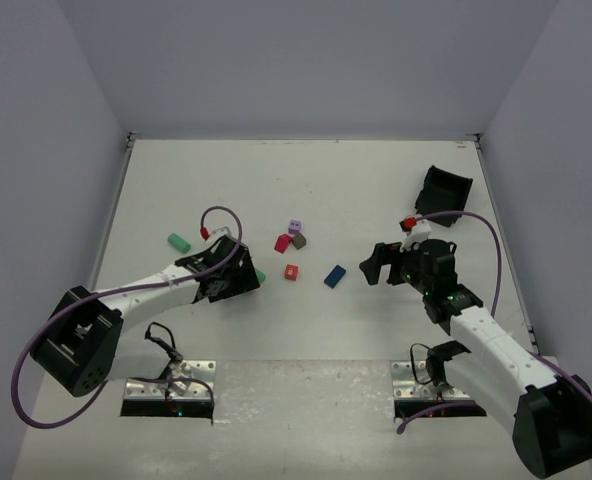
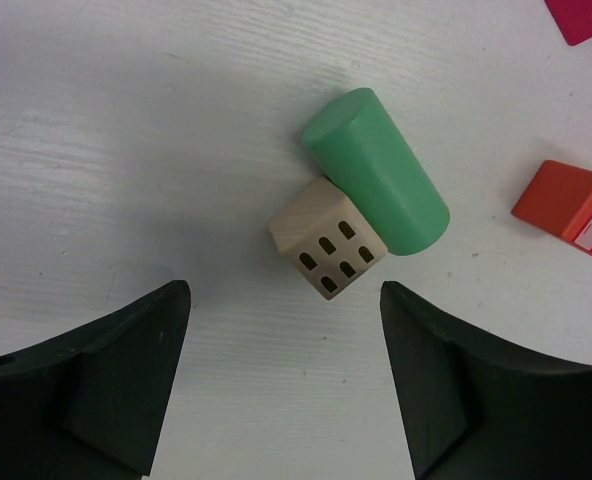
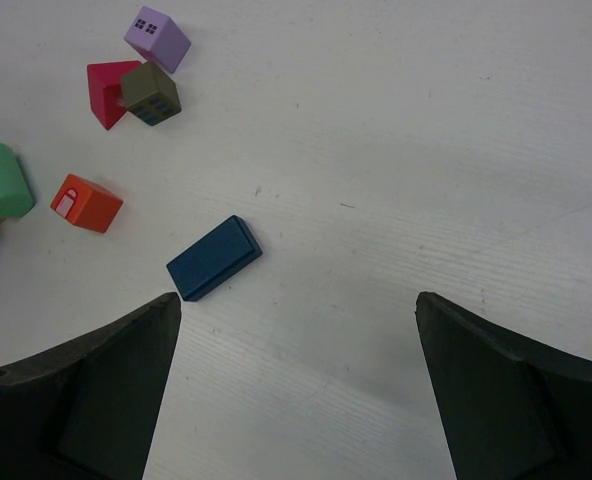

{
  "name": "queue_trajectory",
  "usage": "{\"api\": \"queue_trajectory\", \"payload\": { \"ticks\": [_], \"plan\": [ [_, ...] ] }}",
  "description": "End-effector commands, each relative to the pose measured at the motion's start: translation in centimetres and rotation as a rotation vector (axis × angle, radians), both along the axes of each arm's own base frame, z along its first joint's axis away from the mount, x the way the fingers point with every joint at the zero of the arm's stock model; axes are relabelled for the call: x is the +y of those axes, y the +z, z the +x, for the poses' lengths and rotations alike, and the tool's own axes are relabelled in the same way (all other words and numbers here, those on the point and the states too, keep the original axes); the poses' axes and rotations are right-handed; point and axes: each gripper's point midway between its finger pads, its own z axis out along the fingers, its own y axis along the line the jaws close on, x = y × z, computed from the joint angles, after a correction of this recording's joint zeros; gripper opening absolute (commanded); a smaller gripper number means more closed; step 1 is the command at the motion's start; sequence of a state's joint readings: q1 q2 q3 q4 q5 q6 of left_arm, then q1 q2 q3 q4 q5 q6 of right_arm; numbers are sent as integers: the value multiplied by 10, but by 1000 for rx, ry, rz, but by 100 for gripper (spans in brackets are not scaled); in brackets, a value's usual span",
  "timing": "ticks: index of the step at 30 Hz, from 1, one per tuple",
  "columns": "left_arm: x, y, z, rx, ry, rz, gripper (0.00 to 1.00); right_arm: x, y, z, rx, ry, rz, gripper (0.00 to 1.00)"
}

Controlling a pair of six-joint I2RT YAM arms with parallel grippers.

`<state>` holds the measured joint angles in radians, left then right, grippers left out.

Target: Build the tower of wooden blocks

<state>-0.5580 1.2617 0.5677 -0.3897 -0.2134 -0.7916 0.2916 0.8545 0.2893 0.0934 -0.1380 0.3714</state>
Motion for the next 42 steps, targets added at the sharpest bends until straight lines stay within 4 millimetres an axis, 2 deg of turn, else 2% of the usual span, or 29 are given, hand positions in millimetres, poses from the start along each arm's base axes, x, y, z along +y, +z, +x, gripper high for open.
{"api": "queue_trajectory", "payload": {
  "ticks": [1,5,9,16,25,28,32,38,42],
  "plan": [
    [-17,14,12,-47,-61,-33,74,1,14,8,-40,-14,9,99],
    [0,8,6,-22,-27,44,75,-1,14,10,-40,-27,2,99],
    [15,8,8,-34,44,111,77,-2,12,10,-30,-31,-1,99],
    [26,11,19,-56,96,182,81,-3,13,11,-28,-39,-6,99],
    [62,17,22,-59,233,339,91,-8,12,11,-20,-67,-21,99],
    [55,17,23,-51,205,309,92,-9,11,11,-16,-67,-22,99],
    [29,21,28,-66,119,183,92,-9,10,10,-14,-68,-24,99],
    [5,28,40,-133,67,62,92,-9,9,11,-11,-71,-25,99],
    [6,26,51,-138,92,89,90,-12,8,11,-5,-82,-34,99]
  ]
}}
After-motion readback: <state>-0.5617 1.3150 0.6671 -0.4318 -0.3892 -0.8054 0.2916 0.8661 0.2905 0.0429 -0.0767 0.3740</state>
